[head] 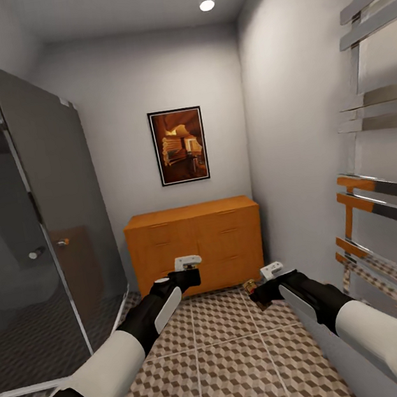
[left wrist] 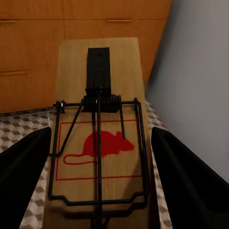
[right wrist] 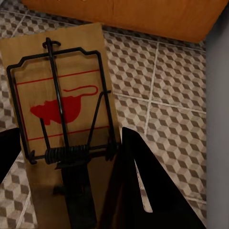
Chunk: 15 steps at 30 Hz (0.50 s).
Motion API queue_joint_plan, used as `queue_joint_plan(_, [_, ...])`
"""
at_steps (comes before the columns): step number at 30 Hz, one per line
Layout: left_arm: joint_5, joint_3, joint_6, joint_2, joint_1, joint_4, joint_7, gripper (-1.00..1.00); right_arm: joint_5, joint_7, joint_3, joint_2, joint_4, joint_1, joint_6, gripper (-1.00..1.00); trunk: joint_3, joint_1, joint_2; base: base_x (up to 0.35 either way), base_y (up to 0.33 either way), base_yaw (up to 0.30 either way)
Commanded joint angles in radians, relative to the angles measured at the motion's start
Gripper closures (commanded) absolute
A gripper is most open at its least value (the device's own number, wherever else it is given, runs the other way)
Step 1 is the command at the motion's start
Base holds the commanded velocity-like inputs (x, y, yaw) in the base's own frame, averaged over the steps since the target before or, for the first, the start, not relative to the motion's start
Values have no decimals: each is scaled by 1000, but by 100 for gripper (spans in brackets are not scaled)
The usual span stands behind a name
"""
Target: Take the four mousetraps from the cabinet in the bathroom and place them on the bathroom floor. Make sure all four end up on the same floor surface, and ensure that at least two of them are either under or directly next to the same bathroom sink.
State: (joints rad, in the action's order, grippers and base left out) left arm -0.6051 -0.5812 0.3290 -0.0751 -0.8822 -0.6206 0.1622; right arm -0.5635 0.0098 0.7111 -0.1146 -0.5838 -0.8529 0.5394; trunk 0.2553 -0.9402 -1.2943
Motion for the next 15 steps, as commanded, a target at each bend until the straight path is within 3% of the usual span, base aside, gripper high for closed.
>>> queue_joint_plan(1, [-10, -5, 2, 1, -1, 0, 10, 100, -3, -1, 4, -1, -2, -1, 4, 100, 1, 0, -1, -1, 0, 276])
queue_joint_plan(9, [-10, -5, 1, 10, -1, 6, 10, 100, -1, -3, 3, 0, -2, 0, 1, 100, 1, 0, -1, 0, 0, 270])
queue_joint_plan(15, [-11, -5, 1, 11, -1, 6, 10, 100, -3, -1, 2, 0, -2, 0, 2, 100, 1, 0, -1, 0, 0, 80])
